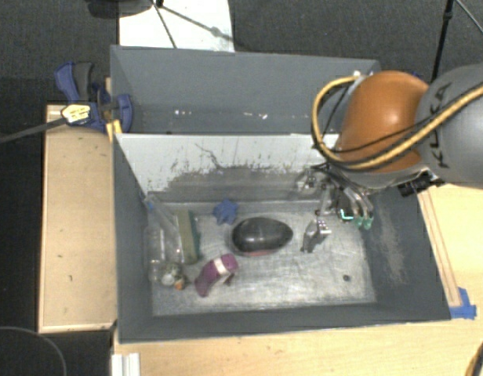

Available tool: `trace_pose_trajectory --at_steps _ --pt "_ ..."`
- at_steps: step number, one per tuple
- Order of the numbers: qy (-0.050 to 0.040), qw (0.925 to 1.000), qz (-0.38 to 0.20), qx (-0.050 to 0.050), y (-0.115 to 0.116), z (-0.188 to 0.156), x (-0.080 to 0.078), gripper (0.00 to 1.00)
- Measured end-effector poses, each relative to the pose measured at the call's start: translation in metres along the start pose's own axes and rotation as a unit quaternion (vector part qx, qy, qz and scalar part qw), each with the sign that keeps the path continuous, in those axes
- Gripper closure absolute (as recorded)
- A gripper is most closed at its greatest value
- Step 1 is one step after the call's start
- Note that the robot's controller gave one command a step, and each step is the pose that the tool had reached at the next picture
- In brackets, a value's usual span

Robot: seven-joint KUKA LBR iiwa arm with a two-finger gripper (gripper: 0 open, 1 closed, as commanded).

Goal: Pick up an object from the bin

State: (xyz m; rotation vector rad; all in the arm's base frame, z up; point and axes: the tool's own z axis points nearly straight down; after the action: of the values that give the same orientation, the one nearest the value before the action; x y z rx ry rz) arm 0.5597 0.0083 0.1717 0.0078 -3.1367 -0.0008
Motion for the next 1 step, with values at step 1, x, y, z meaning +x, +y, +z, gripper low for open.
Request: trace_pose_trajectory --at_steps 1 --pt "-0.0065 0.9965 -0.083 0.0 0.0177 0.1005 -0.0125 0.0"
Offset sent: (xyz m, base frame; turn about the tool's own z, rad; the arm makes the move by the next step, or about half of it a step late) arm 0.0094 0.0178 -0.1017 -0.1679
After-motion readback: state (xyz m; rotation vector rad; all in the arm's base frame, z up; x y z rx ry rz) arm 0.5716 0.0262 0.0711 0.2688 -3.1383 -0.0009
